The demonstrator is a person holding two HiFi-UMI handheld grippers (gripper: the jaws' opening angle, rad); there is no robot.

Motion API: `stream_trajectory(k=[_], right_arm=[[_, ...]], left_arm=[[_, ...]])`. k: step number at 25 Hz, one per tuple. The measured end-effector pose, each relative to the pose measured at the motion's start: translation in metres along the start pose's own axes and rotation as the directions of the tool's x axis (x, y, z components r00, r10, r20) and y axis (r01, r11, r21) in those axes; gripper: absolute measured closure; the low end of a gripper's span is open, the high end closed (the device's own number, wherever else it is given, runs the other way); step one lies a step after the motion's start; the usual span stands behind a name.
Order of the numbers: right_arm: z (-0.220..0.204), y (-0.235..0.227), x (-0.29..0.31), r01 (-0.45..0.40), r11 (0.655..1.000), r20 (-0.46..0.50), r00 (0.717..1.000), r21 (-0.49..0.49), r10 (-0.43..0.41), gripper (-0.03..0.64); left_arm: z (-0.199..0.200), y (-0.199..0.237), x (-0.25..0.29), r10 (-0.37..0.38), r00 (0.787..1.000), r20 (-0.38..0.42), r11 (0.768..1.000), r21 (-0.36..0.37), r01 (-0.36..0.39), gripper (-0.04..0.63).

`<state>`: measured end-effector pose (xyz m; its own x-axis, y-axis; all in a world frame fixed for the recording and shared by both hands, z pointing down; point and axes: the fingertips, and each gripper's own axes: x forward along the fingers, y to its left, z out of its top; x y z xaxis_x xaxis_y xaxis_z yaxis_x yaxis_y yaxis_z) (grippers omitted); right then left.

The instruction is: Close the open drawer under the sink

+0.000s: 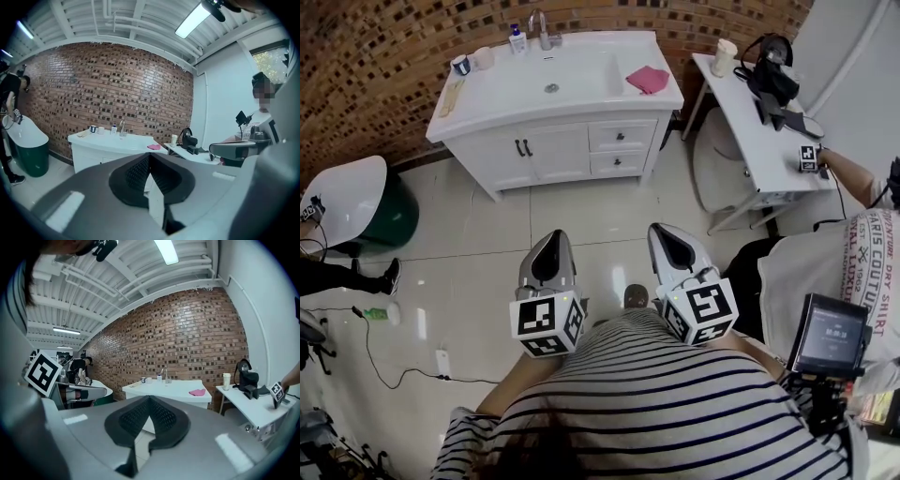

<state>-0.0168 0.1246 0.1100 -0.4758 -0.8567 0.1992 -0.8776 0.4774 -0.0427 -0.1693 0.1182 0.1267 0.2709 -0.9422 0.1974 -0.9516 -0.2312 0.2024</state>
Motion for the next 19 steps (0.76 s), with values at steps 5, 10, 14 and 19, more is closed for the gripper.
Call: stream_trajectory(k=[5,10,14,19], right_arm=[[-0.001,0.002,0.000,-0.001,1.000,0.004,1.000,-0.028,0.002,0.617],[0.002,0.001,0.002,0.001,1.000,0.010,1.000,-0.018,-0.001,0.617],[0.002,-0.001,0.007,0.001,1.000,0.024,1.000,-0.026,0.000,0.617],[0.002,-0.002,0.014,-0.005,0.999,0.028,1.000,-0.032,0.006,0.617]], left_arm=[[-0.002,0.000,0.001,-0.006,1.000,0.000,1.000,-0.007,0.006,0.578],[0.000,-0.005,0.003,-0.018,1.000,0.006,1.000,0.009,0.017,0.578],[-0.002,-0.004,0.007,-0.018,1.000,-0.002,1.000,0.014,0.018,0.578],[-0.003,-0.001,0.011,-0.016,1.000,-0.009,1.000,0.016,0.017,0.578]])
